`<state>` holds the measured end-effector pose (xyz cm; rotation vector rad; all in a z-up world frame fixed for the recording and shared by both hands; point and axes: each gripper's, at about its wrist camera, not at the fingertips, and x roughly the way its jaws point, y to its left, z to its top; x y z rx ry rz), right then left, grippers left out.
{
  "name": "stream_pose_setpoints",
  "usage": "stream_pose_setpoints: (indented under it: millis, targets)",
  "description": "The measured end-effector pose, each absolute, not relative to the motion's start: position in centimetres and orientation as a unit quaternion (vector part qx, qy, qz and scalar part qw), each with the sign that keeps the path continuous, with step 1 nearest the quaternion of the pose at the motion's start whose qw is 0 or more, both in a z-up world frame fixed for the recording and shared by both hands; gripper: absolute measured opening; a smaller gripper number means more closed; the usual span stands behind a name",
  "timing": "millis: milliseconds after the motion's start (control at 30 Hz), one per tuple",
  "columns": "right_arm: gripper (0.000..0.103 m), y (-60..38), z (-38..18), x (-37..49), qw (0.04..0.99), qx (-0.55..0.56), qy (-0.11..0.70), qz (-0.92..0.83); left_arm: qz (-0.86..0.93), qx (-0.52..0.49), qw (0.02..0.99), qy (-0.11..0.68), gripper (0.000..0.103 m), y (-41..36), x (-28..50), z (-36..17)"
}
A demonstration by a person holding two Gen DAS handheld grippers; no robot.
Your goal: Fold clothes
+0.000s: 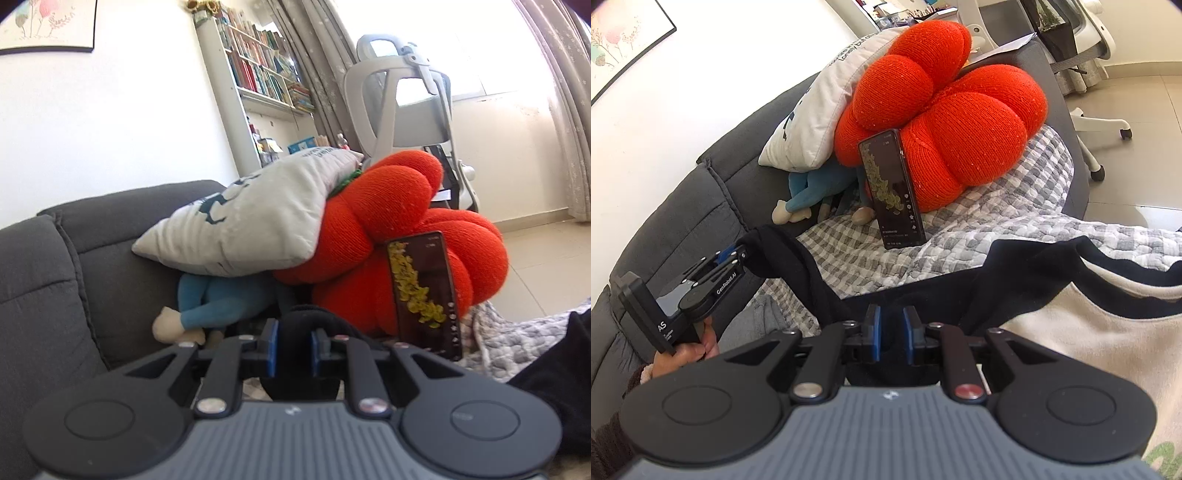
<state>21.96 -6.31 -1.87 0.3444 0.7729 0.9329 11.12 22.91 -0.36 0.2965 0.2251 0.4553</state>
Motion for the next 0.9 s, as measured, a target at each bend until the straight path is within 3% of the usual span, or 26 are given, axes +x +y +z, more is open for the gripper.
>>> stream_pose_setpoints:
  millis: [167,467,567,633,700,900]
  targets:
    - [0.018,-5.9,-2.2,21.9,0.805,0.156,0.368,0.438,0.266,0.182,0.940,0.106,0.019,24.5,11.4,-2.3]
    - [0.018,-4.8,-3.3,21.7,0.799,0.142,0.387,0.439,0.281,0.108,0.924,0.234,0.027,28.0,10.7,-4.7]
    - [0.019,-4.0,-3.7,21.5,0.794,0.132,0.398,0.441,0.278,0.084,0.922,0.257,0.036,29.2,10.1,-4.6]
    - [0.023,-3.1,-3.8,21.2,0.789,0.118,0.408,0.444,0.283,0.081,0.918,0.266,0.038,30.0,9.8,-4.4]
    - [0.037,-1.9,-3.7,20.8,0.785,0.097,0.415,0.449,0.290,0.082,0.914,0.271,0.042,30.9,9.6,-4.3]
    - [0.037,2.3,-2.3,19.4,0.778,0.030,0.414,0.473,0.299,0.062,0.905,0.295,0.050,33.5,9.4,-4.1]
